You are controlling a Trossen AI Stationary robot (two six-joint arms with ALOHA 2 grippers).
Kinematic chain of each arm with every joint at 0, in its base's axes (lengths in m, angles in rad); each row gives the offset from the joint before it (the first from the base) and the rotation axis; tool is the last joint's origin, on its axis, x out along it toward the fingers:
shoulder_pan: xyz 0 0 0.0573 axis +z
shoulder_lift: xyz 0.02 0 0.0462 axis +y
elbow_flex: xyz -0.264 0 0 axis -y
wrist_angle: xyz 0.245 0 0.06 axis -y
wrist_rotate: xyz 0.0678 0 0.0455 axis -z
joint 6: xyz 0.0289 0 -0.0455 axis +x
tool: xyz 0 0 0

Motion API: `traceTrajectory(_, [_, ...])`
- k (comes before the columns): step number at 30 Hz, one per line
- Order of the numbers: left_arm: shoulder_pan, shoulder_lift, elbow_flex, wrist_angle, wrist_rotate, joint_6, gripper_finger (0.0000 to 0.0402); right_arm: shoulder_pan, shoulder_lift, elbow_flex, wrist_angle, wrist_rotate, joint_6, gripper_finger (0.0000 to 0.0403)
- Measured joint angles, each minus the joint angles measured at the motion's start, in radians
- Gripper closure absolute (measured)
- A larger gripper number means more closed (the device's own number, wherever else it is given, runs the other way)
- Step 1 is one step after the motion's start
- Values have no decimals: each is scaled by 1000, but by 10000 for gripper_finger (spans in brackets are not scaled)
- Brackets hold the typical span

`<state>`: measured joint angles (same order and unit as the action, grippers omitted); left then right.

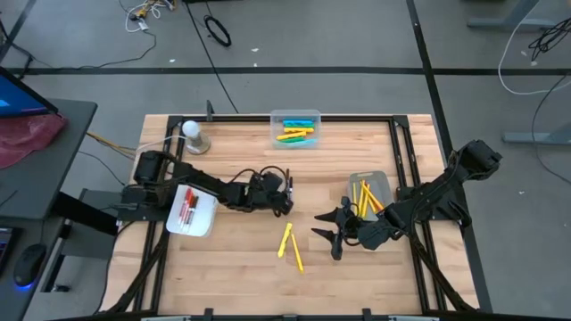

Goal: Pick & Place Markers
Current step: Put the dark brown marker pen into the white bin

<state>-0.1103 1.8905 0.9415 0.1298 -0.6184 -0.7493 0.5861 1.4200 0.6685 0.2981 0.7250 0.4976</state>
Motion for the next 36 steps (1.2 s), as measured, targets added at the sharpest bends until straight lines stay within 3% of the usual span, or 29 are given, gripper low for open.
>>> traceTrajectory(22, [18,84,2,46,-51,-25,214,0,0,0,-9,-3,18,215])
traceTrajectory(33, [17,47,1,-140,-63,-70,214,0,0,0,-11,-9,21,215])
traceTrajectory(36, [7,33,1,-103,-69,-101,214,0,0,0,-11,-9,20,215])
